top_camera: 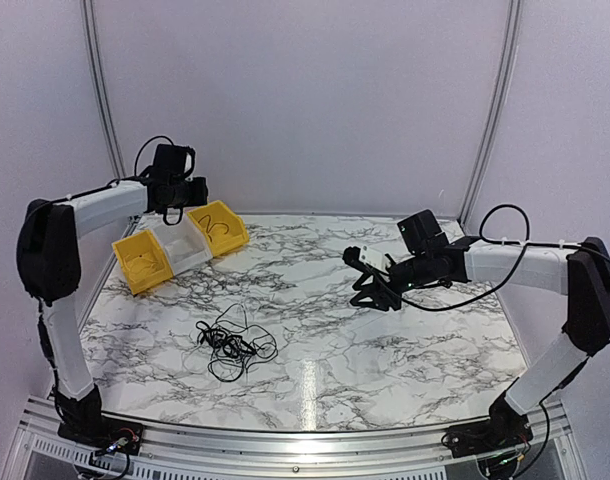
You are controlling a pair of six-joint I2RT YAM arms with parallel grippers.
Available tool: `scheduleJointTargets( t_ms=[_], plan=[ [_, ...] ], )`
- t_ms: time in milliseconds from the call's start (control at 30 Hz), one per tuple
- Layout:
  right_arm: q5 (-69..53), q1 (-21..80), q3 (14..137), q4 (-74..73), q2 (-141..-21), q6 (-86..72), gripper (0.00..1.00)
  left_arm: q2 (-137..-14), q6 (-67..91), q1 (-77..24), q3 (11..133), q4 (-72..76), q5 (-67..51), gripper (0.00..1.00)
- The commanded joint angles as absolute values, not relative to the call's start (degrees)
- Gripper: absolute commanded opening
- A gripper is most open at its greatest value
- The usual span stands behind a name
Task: Untangle the cables
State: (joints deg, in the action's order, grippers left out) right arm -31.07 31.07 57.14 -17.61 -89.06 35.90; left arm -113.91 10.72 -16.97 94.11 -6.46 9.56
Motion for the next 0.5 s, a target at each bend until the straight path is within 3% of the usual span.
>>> scheduleJointTargets(
  t_ms=[0, 33, 67, 167, 333, 467],
  plan=[
    [-31.8, 31.9, 58.5, -17.7, -87.9, 36.3, 0.43, -101.9, 7.7, -21.4, 88.5, -6.5, 2.7, 0.64],
    [-32.2, 32.4, 59.0, -17.8, -88.0, 36.2, 0.42, -99.6, 5.7, -22.9, 86.7, -6.9, 1.6, 0.92],
    [-32.8, 32.9, 59.6, -18.2, -88.5, 36.1, 0.42, -97.3, 3.8, -24.3, 84.4, -8.1, 1.8, 0.98],
    [-33.6, 35.7, 62.1, -19.7, -90.6, 35.5, 0.43, -89.8, 5.1, -27.0, 76.6, -8.3, 8.3, 0.99],
    [-33.6, 41.4, 69.6, -21.7, -96.9, 33.4, 0.42, -77.9, 6.1, -28.0, 62.5, -3.5, 4.9, 0.99],
    [-37.5, 42.6, 79.1, -24.8, -105.8, 30.0, 0.41, -74.0, 6.0, -28.6, 50.1, 4.7, 10.9, 0.99]
  ],
)
